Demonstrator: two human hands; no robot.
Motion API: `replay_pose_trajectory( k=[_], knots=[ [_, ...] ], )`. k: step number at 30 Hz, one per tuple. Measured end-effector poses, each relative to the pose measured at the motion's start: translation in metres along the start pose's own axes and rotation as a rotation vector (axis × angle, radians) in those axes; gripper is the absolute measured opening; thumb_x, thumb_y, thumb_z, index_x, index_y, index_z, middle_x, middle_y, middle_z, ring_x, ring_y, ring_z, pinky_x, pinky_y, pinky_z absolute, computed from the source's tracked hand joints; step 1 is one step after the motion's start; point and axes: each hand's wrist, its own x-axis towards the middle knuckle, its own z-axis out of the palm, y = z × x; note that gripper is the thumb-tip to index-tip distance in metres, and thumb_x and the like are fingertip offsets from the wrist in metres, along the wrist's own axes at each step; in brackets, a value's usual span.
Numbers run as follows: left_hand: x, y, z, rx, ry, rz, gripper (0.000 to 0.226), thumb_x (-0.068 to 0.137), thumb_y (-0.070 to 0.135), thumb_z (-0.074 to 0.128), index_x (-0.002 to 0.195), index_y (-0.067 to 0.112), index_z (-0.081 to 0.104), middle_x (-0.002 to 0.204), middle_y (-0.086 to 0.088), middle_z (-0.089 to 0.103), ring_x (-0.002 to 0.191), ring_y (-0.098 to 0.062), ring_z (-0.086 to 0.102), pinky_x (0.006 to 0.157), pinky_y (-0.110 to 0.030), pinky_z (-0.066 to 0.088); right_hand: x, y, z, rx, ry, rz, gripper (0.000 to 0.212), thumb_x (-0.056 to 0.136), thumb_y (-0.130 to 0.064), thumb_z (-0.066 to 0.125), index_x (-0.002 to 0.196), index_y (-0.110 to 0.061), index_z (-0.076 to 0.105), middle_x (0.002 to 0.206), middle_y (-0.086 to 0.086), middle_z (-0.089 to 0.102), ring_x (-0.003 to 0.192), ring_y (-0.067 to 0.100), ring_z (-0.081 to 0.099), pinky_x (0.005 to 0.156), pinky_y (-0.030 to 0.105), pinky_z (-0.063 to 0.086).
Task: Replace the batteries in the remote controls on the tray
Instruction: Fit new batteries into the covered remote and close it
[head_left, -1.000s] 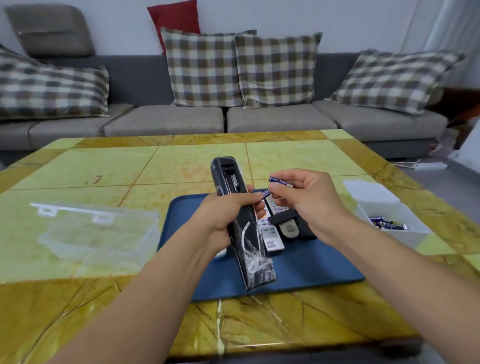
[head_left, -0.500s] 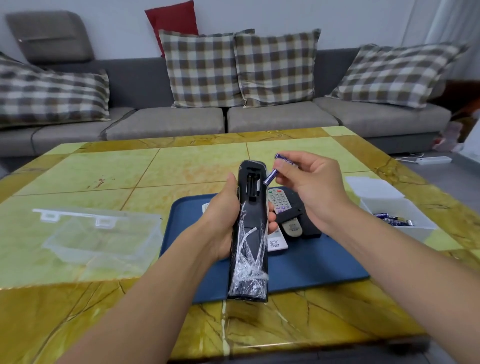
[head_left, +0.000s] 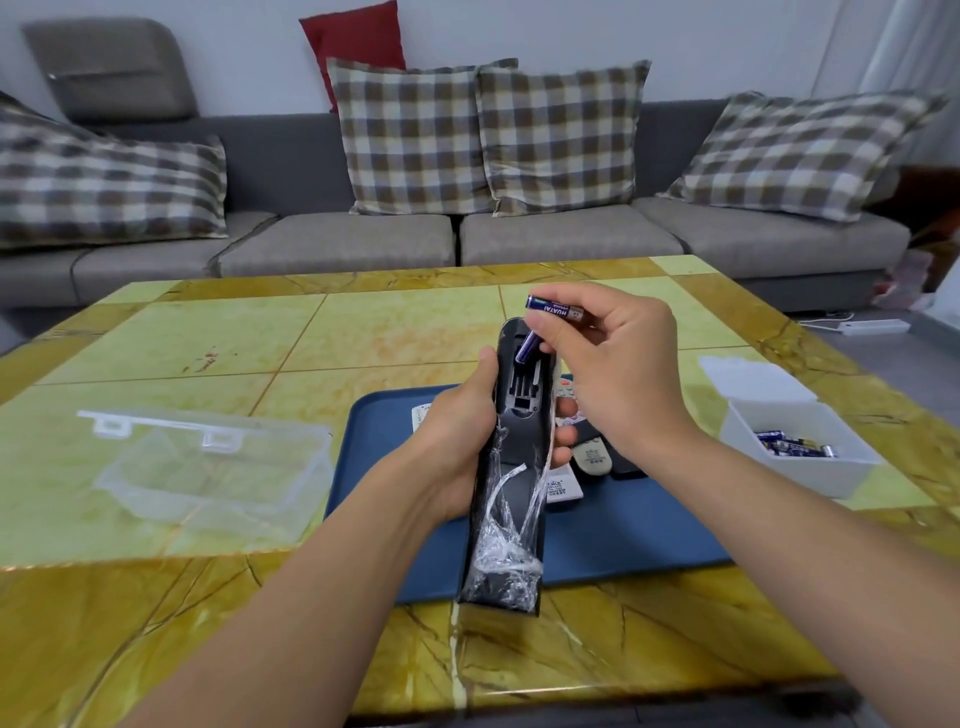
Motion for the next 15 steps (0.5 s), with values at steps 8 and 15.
replay_pose_trajectory(
  k=[8, 15],
  knots=[
    [0.002, 0.0, -0.006, -0.095, 0.028, 0.011, 0.055, 0.104, 0.048, 0.043, 0.119, 0.0, 0.065, 0.084, -0.019, 0.072, 0.072, -0.029, 0.072, 0.061, -0.033, 0.06, -0.026, 0.007, 0.009, -0.35, -0.164, -0.551, 0.016, 0.082, -0.004, 0.079, 0.097, -0.011, 0.08, 0.09, -0.001, 0.076, 0.083, 0.006, 0.068, 0.081, 0.014, 0.051],
    [0.0, -0.002, -0.001, -0.022, 0.088, 0.035, 0.045, 0.109, 0.033, 0.039, 0.107, -0.001, 0.066, 0.073, -0.02, 0.069, 0.059, -0.029, 0.067, 0.057, -0.034, 0.057, -0.02, 0.008, 0.004, -0.175, -0.181, -0.084, 0.017, 0.079, -0.012, 0.082, 0.092, -0.023, 0.082, 0.09, -0.011, 0.076, 0.08, 0.0, 0.07, 0.066, 0.016, 0.055]
  ],
)
